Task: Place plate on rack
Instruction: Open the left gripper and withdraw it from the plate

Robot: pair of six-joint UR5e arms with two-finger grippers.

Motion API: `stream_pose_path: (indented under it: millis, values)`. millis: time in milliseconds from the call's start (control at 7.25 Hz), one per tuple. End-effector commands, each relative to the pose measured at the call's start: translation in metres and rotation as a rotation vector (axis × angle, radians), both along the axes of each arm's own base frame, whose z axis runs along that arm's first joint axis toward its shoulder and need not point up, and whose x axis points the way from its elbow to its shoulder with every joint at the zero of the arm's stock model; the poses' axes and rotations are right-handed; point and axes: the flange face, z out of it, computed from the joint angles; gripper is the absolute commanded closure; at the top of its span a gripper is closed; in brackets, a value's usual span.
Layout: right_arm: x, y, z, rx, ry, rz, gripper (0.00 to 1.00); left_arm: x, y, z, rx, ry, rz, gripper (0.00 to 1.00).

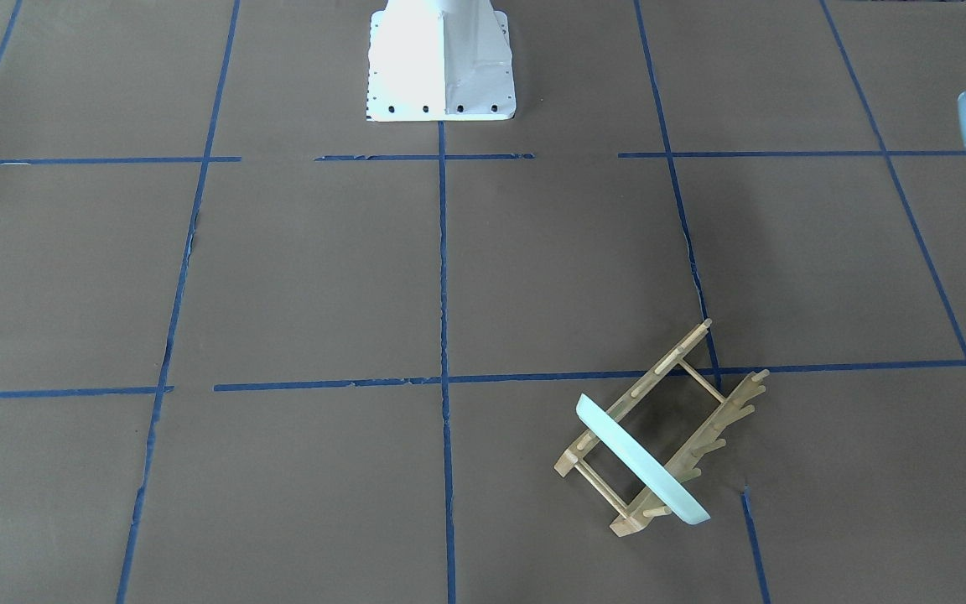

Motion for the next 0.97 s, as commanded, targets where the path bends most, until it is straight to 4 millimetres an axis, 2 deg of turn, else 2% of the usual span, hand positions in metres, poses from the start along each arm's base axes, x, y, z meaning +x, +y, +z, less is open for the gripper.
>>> stream_pose_path:
  millis: [0, 138, 276, 414, 690, 828]
  values:
    - [0.000, 0.000, 0.000, 0.000, 0.000, 0.000, 0.00, -0.059, 0.040, 0.046, -0.132, 0.078, 0.077, 0.00]
    - [0.000, 0.000, 0.000, 0.000, 0.000, 0.000, 0.00, -0.085, 0.051, 0.053, -0.190, 0.072, 0.101, 0.00]
    - [0.000, 0.000, 0.000, 0.000, 0.000, 0.000, 0.00, -0.094, 0.056, 0.050, -0.297, 0.081, 0.094, 0.00]
    - [0.000, 0.000, 0.000, 0.000, 0.000, 0.000, 0.00, -0.109, 0.061, 0.050, -0.296, 0.082, 0.104, 0.00]
    - [0.000, 0.000, 0.000, 0.000, 0.000, 0.000, 0.00, -0.110, 0.061, 0.049, -0.353, 0.134, 0.093, 0.00]
    - [0.000, 0.000, 0.000, 0.000, 0.000, 0.000, 0.00, -0.108, 0.065, 0.058, -0.361, 0.150, 0.096, 0.00]
